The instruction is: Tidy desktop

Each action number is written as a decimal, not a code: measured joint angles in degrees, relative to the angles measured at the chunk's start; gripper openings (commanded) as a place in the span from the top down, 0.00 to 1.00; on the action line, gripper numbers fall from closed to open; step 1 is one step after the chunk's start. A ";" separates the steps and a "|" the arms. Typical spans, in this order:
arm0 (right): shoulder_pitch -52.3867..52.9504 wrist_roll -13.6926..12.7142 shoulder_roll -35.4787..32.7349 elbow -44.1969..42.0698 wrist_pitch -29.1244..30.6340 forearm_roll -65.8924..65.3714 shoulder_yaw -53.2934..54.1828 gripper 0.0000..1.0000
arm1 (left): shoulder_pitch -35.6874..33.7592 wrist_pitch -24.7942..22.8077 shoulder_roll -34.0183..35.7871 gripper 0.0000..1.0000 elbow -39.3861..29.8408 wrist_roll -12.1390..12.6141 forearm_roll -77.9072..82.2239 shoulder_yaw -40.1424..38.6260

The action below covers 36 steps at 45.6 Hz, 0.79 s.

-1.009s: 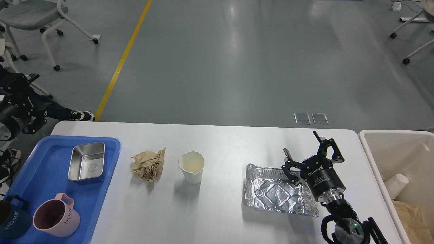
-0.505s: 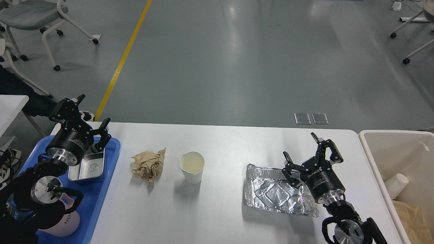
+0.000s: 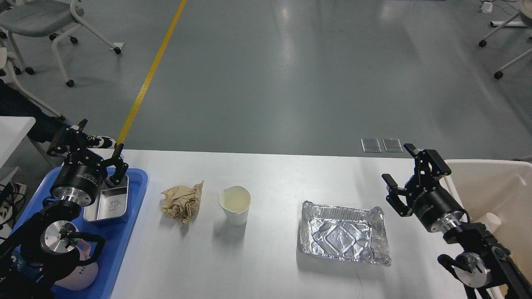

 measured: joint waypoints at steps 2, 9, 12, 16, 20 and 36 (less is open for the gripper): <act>0.00 0.00 -1.27 0.33 -0.78 -3.53 0.00 0.00 | -0.18 -0.17 0.04 0.04 0.31 0.15 0.02 0.01; -0.01 0.00 -5.18 1.54 -4.05 -18.54 -0.05 0.00 | -0.27 -1.49 0.05 0.04 0.58 0.23 0.07 0.10; -0.28 0.00 -7.93 2.42 -4.08 -22.14 -0.19 0.00 | -0.35 -2.07 0.05 0.04 0.59 0.18 0.11 0.11; -0.55 0.00 -14.56 3.29 -3.56 -23.90 -1.25 0.00 | -0.43 -2.48 0.05 0.04 0.61 0.00 0.12 0.09; -0.60 0.16 -22.20 3.52 -2.72 -24.26 -3.57 0.00 | -0.43 -2.88 0.05 0.04 0.61 -0.26 0.06 -0.23; -1.74 2.85 -38.77 6.50 -2.29 -36.38 -6.83 0.00 | 1.53 -10.59 -2.00 0.04 1.17 -0.45 -0.21 -2.42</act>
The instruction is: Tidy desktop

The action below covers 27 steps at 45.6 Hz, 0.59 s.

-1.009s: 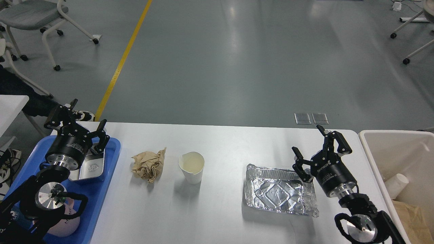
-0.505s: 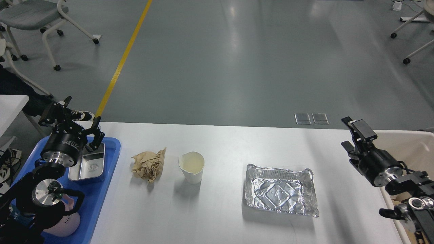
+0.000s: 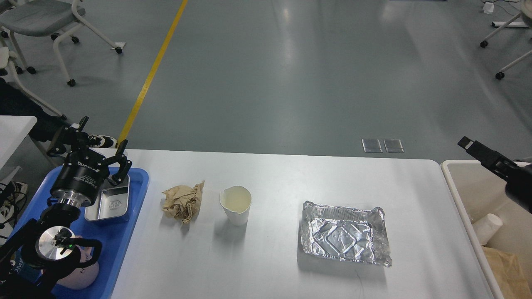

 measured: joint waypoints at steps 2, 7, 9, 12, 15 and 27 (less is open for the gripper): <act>-0.24 0.00 -2.03 0.82 -0.28 -1.88 -0.59 0.00 | 0.01 -0.02 -0.12 0.04 0.00 0.00 0.00 0.17; -0.43 0.01 -5.23 2.92 -1.64 -8.33 -1.16 0.00 | 0.02 -0.04 -0.21 0.04 0.00 0.13 0.00 0.54; -0.49 0.01 -6.41 3.24 -2.32 -11.30 -1.26 0.00 | 0.02 -0.04 -0.21 0.04 0.00 0.15 0.00 0.59; -0.97 -0.04 -8.52 3.38 -2.85 -15.54 -1.94 0.00 | 0.05 -0.04 -0.21 0.04 0.00 0.17 0.00 0.65; -2.28 -0.06 -11.50 3.39 -2.86 -17.37 -3.27 0.00 | 0.30 -0.04 -0.21 0.04 0.01 0.17 0.00 0.71; -7.10 2.25 -28.23 4.06 -2.95 -18.23 -8.69 0.00 | 0.99 -0.02 -1.47 0.04 0.05 0.18 0.22 0.86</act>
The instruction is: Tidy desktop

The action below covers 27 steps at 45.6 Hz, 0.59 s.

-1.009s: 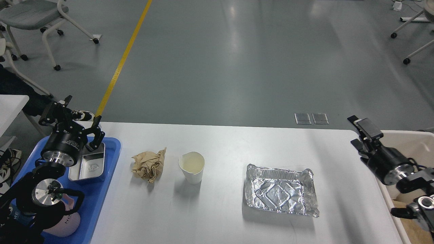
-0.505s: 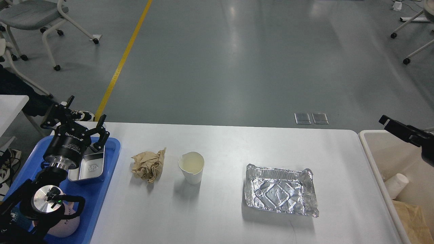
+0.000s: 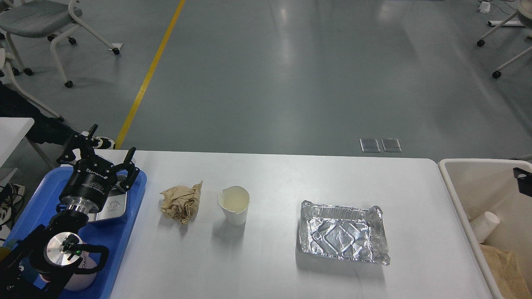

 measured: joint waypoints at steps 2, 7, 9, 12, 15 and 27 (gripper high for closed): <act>-0.14 0.62 -0.78 0.26 0.00 -0.11 -0.18 0.00 | 0.04 0.00 -0.13 0.04 0.00 0.00 0.02 0.00; -0.90 1.22 -4.35 0.78 -0.07 -0.38 -0.36 0.00 | 0.40 0.00 -0.18 0.04 0.00 0.06 0.04 0.00; -1.01 1.26 -5.56 0.96 -0.28 -0.42 -0.38 0.00 | 0.60 0.00 -0.15 0.04 0.00 0.07 0.04 0.00; -1.09 1.29 -6.62 1.39 -0.57 -0.44 -0.44 0.00 | 0.86 0.00 -0.03 0.04 0.00 0.07 0.05 0.00; -1.20 1.28 -7.19 1.53 -0.63 -0.44 -0.47 0.00 | 1.28 0.00 0.00 0.04 0.00 0.07 0.04 -0.01; -1.40 2.40 -3.33 0.81 2.41 2.87 -1.00 0.00 | 1.91 0.00 -0.12 0.04 0.00 0.06 0.05 -0.08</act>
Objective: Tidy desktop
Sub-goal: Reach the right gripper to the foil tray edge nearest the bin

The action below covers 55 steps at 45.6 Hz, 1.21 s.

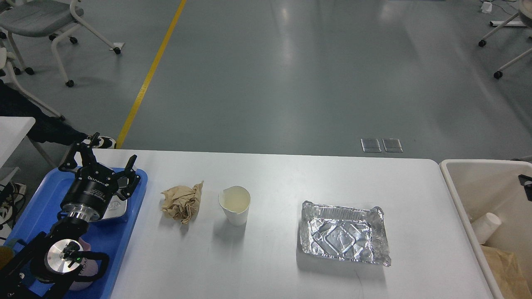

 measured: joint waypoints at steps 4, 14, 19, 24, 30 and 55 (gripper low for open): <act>0.27 0.16 1.85 -0.74 1.96 2.03 -0.03 0.00 | 0.16 0.08 0.02 0.03 0.04 0.00 0.00 0.00; 0.71 0.26 6.05 -2.44 5.04 2.69 -0.17 0.00 | 0.28 0.61 -0.24 0.04 0.09 0.07 0.08 0.03; 1.63 0.26 10.00 -3.22 5.14 1.70 -0.17 0.00 | 0.34 1.21 -0.33 0.04 0.09 0.07 0.08 0.08; 4.22 0.26 14.05 -4.64 5.81 0.30 -0.49 0.00 | 0.56 1.36 -0.38 0.04 0.09 0.07 0.09 0.16; 11.11 0.90 19.20 -6.14 7.99 0.01 -6.09 0.00 | 0.63 1.42 -0.38 0.04 0.09 0.11 0.09 0.17; 35.91 1.10 34.05 -15.79 14.08 0.97 -35.04 0.00 | 2.30 1.47 0.04 0.04 0.09 0.05 0.08 -0.45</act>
